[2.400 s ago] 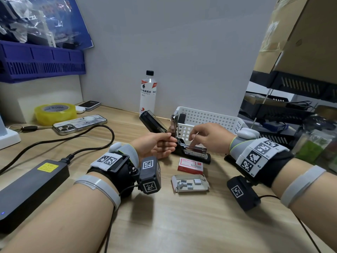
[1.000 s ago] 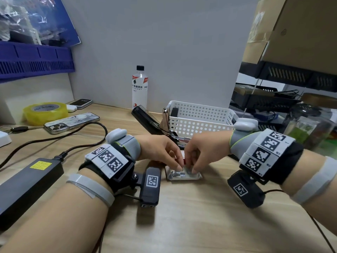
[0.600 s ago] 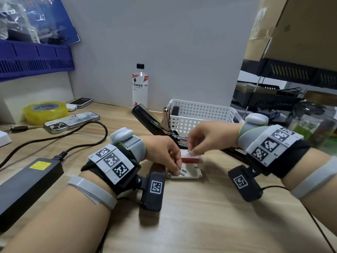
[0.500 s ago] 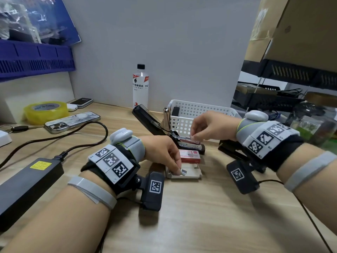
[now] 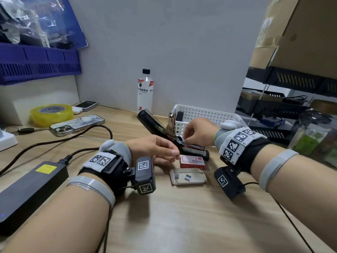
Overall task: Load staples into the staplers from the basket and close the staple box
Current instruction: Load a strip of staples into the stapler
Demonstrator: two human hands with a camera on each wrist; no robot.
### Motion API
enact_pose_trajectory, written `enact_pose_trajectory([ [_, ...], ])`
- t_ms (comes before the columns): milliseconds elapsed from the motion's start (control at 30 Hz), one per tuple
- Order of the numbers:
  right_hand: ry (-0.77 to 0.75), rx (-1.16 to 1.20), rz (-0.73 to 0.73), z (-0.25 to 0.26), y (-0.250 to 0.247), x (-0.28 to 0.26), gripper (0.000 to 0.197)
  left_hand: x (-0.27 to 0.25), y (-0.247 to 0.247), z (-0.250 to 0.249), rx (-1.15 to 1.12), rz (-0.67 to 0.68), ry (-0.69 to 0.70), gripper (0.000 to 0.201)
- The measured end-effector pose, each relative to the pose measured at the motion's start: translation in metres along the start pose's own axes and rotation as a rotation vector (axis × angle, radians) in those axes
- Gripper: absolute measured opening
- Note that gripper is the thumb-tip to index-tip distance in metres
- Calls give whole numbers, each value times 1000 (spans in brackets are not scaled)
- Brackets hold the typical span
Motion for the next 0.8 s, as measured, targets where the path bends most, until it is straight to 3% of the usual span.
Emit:
enact_pose_trajectory([
  [200,16,-26,30,1,2,3,12,-1,-10,3,-177,-79,53,16],
  [800,6,-34,44,0,2,1,9,4,-19,9,-192,-72,61,19],
])
Point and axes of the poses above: each hand's wrist, its own x-axis towards the middle knuckle, its own y-axis out of the palm, z = x × y, the point moved 7 cm from there along x, towards the middle knuckle, and after that the axes turned 14 degrees about z, right-handed, at the moved point
